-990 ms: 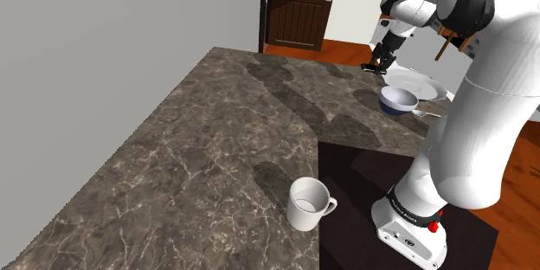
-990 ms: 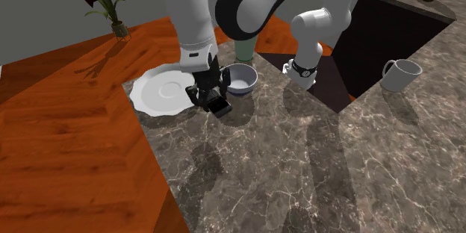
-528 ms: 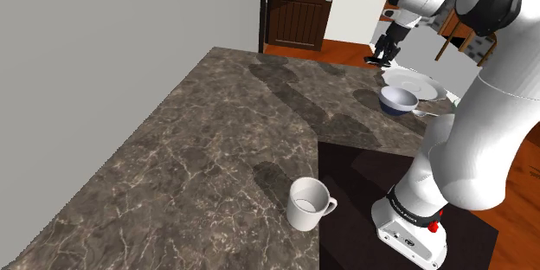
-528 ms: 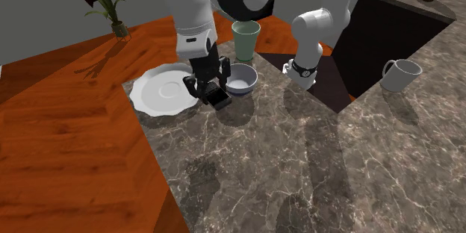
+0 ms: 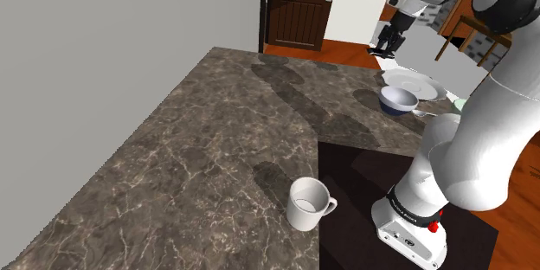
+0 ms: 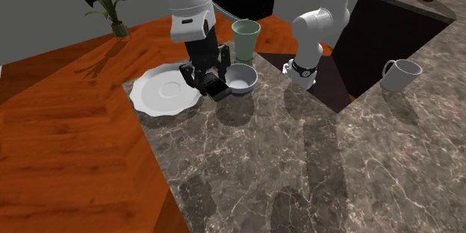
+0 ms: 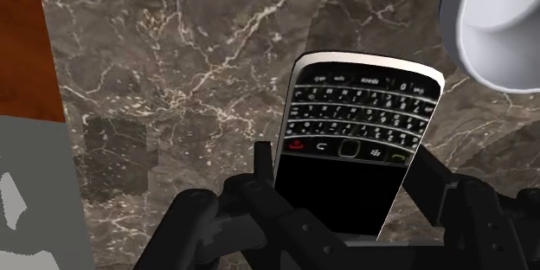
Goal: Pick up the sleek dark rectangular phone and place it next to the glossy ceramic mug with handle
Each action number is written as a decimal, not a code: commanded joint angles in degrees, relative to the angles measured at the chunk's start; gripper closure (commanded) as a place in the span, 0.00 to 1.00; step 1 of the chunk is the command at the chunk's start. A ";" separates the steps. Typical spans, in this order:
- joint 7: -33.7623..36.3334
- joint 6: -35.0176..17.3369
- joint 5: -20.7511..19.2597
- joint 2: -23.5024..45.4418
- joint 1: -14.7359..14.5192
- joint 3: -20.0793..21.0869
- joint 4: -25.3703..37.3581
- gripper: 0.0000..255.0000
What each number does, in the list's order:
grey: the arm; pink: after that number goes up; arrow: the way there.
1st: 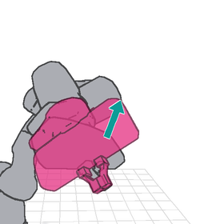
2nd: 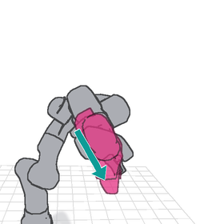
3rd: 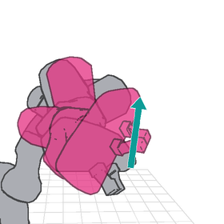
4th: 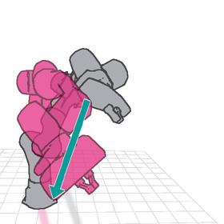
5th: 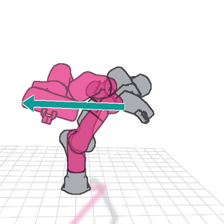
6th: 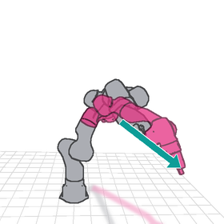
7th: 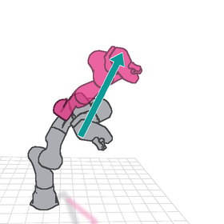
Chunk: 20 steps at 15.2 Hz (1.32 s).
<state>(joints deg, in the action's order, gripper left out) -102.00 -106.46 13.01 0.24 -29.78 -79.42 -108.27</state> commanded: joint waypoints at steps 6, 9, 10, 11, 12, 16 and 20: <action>21.11 -3.14 -20.71 -23.65 10.01 22.70 -13.09 1.00; 26.71 -3.56 -23.36 -29.06 13.18 29.38 -18.67 1.00; 28.40 -3.66 -23.90 -30.63 14.04 31.37 -20.42 1.00; 30.07 -3.73 -24.36 -32.17 14.74 33.23 -22.10 1.00; 31.68 -3.80 -24.68 -33.62 15.38 35.02 -23.74 1.00; 37.84 -3.95 -25.04 -38.90 17.07 41.63 -29.71 1.00; 43.73 -4.06 -24.16 -43.39 17.57 47.70 -34.81 1.00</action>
<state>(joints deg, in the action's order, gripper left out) -59.84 -110.61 -11.35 -41.83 -12.42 -33.30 -141.72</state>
